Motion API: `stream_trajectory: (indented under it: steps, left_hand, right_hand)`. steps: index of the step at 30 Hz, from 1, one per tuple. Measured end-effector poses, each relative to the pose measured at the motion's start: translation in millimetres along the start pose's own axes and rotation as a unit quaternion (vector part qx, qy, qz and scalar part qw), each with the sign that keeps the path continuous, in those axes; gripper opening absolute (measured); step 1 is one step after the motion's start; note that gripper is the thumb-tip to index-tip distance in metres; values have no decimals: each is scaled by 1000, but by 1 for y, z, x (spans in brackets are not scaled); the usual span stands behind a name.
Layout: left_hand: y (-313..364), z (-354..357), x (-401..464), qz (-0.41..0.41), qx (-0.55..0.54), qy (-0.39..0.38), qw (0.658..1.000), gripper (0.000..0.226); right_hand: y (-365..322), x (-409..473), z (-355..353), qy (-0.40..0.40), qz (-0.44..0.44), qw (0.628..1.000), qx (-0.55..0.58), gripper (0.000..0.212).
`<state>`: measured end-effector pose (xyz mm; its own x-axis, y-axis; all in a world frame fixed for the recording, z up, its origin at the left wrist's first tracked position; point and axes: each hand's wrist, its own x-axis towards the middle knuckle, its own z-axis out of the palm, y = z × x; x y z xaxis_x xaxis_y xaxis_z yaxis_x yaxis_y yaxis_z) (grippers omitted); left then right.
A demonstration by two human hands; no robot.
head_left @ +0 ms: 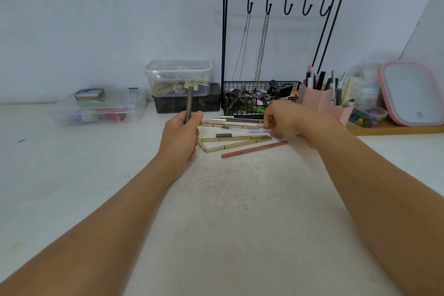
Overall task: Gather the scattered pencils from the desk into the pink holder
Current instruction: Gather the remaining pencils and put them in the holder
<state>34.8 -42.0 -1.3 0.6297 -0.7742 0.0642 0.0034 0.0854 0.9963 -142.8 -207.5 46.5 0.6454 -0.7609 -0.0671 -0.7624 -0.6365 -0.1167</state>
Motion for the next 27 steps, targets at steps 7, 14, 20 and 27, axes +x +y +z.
stream_trajectory:
  steps: [7,14,20,27]
  left_hand:
    - [0,0,1,1,-6,2,1000,19]
    - [2,-1,0,3,-50,-3,999,25]
    - [-1,-1,-1,53,-61,-45,996,21]
    - [-4,-1,1,74,23,24,997,38]
  right_hand:
    - [-1,-4,-12,-3,-7,1000,-26,16]
    - [-23,-22,-31,-4,-74,973,217,8]
    - [-89,-24,11,-58,-136,869,473,14]
    - [-96,-25,13,16,-142,900,411,15]
